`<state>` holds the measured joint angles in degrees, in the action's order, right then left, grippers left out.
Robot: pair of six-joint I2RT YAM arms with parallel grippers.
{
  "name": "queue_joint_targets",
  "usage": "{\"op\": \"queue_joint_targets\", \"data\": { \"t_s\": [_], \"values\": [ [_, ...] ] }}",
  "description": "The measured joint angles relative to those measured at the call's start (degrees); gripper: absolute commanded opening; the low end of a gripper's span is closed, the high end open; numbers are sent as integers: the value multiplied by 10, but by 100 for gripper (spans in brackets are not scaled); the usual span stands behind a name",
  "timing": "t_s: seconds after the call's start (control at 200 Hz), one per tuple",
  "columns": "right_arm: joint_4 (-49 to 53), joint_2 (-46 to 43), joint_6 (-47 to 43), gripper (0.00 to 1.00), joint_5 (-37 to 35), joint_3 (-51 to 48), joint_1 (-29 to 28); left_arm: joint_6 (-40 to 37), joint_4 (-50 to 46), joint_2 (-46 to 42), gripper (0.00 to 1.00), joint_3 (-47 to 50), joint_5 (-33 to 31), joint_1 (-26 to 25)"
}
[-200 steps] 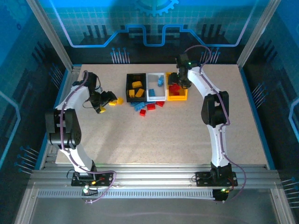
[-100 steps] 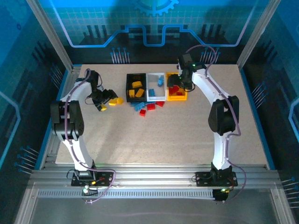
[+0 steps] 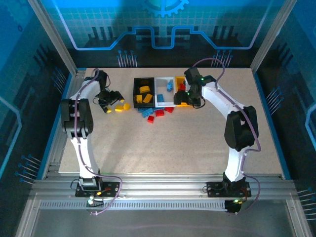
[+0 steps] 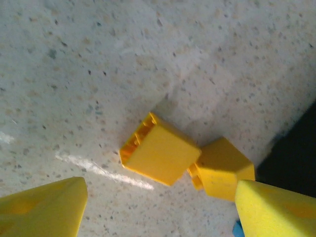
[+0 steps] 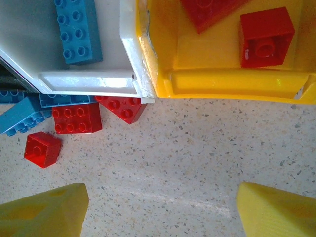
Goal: Sort the legos into containers by color
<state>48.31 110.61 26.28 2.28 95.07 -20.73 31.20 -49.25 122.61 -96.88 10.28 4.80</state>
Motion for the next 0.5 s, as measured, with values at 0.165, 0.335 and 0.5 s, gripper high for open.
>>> {"op": "queue_joint_targets", "data": {
  "t_s": [0.165,0.335,0.5],
  "values": [
    [-5,-2,6,80,4,-7,-3,30,-17,34,82,-35,-11,0],
    [-13,-2,11,80,12,-13,-11,50,-33,59,84,-59,-18,0],
    [-27,-2,19,79,19,-20,-15,54,-52,74,81,-77,-32,0]
  ]
}}
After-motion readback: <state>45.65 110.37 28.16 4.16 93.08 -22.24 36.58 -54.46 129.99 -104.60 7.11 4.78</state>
